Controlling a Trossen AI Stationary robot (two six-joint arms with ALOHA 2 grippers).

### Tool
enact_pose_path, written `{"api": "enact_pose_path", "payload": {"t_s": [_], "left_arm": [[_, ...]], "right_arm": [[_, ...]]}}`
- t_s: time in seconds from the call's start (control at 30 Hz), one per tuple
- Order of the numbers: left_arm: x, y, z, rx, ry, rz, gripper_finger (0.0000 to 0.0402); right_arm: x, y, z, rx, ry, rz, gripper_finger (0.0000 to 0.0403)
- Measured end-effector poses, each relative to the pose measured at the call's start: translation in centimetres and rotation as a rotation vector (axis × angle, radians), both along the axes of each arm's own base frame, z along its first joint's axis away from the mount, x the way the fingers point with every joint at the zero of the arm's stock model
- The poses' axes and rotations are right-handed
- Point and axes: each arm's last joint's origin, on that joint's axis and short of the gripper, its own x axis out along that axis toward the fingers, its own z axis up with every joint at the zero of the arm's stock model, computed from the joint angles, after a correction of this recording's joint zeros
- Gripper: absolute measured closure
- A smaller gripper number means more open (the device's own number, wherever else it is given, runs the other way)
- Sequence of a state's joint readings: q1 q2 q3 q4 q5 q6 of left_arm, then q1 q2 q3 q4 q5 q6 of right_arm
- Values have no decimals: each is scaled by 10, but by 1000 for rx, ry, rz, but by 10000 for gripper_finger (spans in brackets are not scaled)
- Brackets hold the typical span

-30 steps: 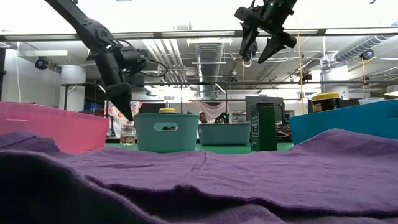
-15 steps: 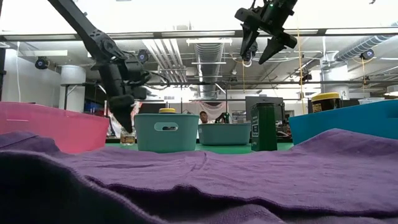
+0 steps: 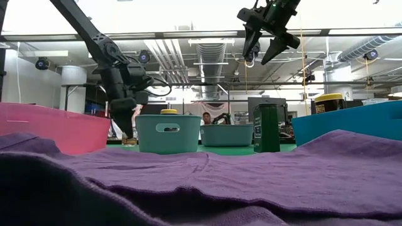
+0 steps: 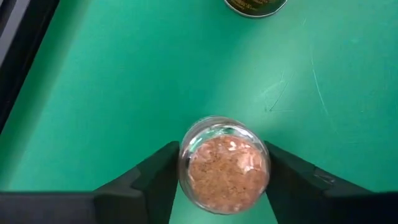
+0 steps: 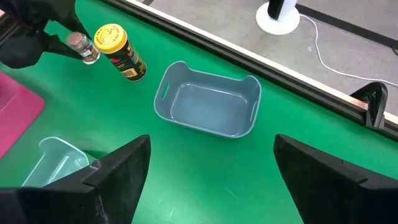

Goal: Sort spices by type
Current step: Put the top brown seasoning bottle into the green bin

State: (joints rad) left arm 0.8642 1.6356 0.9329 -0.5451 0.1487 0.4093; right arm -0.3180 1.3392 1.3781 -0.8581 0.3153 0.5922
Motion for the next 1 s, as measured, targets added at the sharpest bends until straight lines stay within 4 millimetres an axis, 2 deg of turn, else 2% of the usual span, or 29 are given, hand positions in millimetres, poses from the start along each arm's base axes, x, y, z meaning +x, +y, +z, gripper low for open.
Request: {"api": "enact_pose_path", "payload": {"t_s": [0.1,0.33,0.53,0.7,0.87,1.0], "left_arm": [[0,0,0,-1,-3,8,238],[0,-1,5,-26,9,32,239],[1,-13,40,-20,-20,-7,239],[8,-40,73,-14,-135,-63,239],[17,-85,98,-16,-198,-152,239],[31,-122,110,-54,-259,-186,239]], "right_arm": [[0,0,0,0,0,1,69],[0,0,0,-4,4,8,75],[0,0,0,-8,8,14,76],[0,0,0,-15,15,25,76],[0,0,0,-18,18,32,76],[0,1,0,-11,16,40,76]]}}
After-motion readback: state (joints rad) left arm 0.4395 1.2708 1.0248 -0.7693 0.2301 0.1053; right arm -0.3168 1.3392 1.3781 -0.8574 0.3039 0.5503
